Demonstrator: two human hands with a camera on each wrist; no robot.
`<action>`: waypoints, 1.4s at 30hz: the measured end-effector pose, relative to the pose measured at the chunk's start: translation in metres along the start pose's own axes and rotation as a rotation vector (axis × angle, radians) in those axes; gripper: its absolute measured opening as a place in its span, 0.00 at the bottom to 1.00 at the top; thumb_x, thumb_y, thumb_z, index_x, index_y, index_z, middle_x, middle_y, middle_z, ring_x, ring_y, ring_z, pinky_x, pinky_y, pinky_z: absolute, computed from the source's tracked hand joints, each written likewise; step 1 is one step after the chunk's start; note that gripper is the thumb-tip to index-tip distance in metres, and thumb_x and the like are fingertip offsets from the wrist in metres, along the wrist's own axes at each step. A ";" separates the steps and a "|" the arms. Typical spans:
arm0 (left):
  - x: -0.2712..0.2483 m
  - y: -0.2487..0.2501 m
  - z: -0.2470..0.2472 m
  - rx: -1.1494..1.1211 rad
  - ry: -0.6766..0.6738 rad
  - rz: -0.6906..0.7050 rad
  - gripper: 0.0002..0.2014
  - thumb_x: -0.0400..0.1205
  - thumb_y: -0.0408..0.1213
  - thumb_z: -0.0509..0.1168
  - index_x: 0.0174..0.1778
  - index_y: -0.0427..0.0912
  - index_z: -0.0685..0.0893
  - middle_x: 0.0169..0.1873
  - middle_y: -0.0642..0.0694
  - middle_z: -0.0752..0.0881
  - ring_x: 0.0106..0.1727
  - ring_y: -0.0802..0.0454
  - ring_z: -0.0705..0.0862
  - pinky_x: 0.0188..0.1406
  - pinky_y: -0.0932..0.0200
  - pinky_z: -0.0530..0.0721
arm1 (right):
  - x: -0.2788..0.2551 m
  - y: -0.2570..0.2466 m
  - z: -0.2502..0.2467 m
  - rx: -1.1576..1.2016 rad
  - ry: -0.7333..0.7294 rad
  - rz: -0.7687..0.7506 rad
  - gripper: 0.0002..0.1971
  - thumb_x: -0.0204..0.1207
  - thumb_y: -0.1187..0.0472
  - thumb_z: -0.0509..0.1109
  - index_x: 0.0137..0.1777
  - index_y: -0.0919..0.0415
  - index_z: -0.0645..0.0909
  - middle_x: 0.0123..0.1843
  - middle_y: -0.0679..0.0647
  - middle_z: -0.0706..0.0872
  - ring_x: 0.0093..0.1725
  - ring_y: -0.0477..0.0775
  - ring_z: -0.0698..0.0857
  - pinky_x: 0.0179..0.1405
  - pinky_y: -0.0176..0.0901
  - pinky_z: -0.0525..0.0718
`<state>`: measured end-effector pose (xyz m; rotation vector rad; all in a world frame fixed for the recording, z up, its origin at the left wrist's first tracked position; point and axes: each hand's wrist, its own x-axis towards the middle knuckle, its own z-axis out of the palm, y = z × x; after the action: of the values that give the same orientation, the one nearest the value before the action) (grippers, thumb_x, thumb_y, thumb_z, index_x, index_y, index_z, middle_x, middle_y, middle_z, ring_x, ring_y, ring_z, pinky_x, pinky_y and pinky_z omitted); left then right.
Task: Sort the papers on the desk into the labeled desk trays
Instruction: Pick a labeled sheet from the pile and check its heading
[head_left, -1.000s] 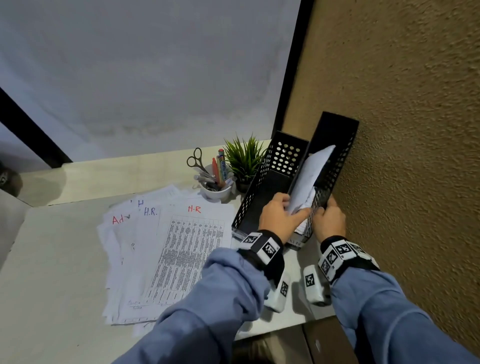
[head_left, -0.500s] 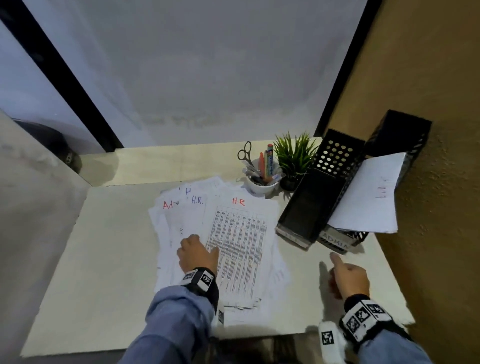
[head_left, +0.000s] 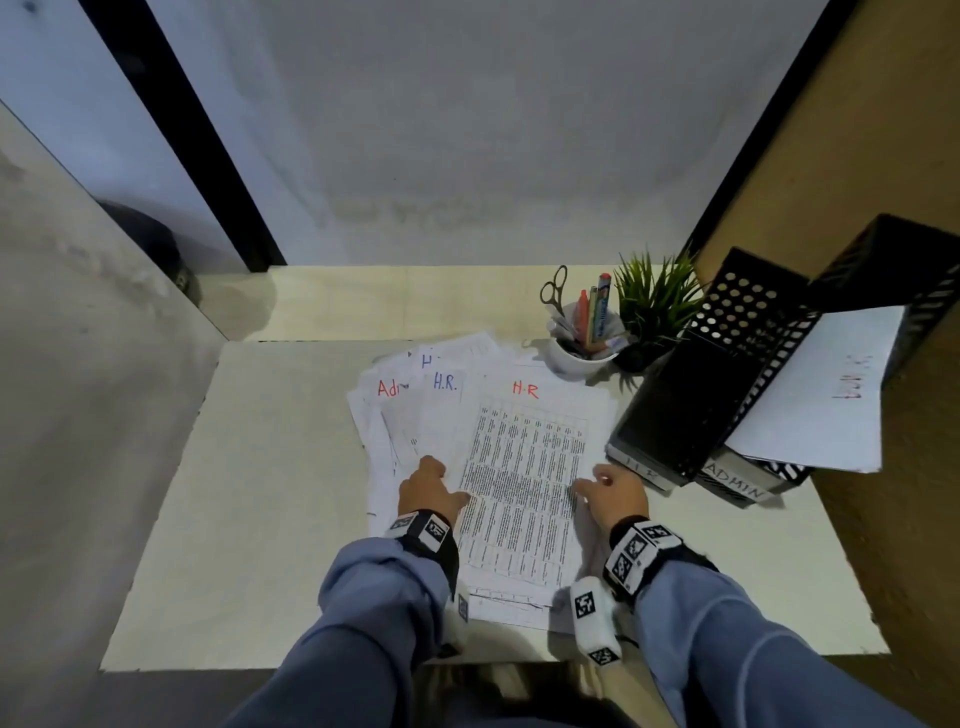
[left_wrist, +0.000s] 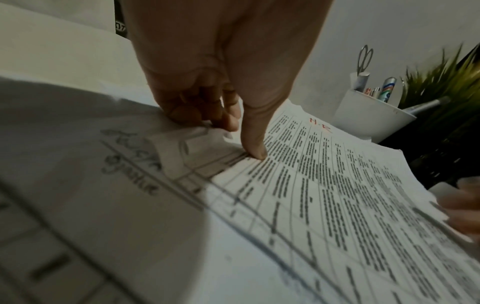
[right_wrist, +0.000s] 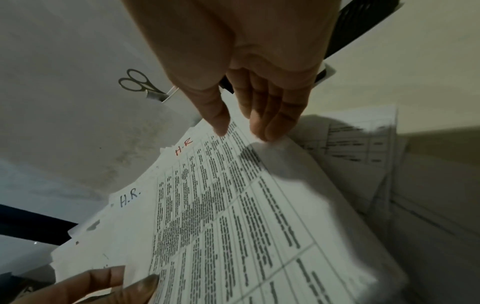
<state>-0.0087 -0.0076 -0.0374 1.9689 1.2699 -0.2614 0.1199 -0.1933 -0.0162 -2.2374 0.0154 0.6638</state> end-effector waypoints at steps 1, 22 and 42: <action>0.001 0.000 -0.001 0.053 -0.013 0.015 0.24 0.71 0.45 0.75 0.60 0.41 0.77 0.57 0.39 0.80 0.59 0.39 0.80 0.54 0.52 0.79 | 0.004 0.000 0.002 -0.052 0.020 0.002 0.15 0.70 0.65 0.73 0.34 0.59 0.66 0.33 0.57 0.65 0.36 0.52 0.68 0.30 0.43 0.61; -0.010 -0.031 -0.026 -0.740 -0.091 0.129 0.07 0.72 0.33 0.77 0.44 0.42 0.88 0.41 0.44 0.90 0.45 0.44 0.88 0.53 0.50 0.85 | 0.006 -0.022 0.012 0.346 0.115 -0.072 0.13 0.64 0.71 0.79 0.27 0.60 0.78 0.29 0.59 0.80 0.32 0.52 0.76 0.39 0.45 0.78; 0.003 -0.024 -0.036 -0.730 -0.067 0.039 0.19 0.77 0.16 0.58 0.32 0.43 0.86 0.34 0.45 0.84 0.39 0.46 0.78 0.38 0.61 0.77 | 0.015 -0.016 0.004 0.505 -0.032 -0.005 0.19 0.69 0.78 0.70 0.28 0.51 0.84 0.31 0.48 0.86 0.41 0.56 0.82 0.48 0.42 0.83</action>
<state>-0.0358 0.0245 -0.0262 1.3409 1.0770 0.1451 0.1347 -0.1764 -0.0149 -1.7403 0.1451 0.6136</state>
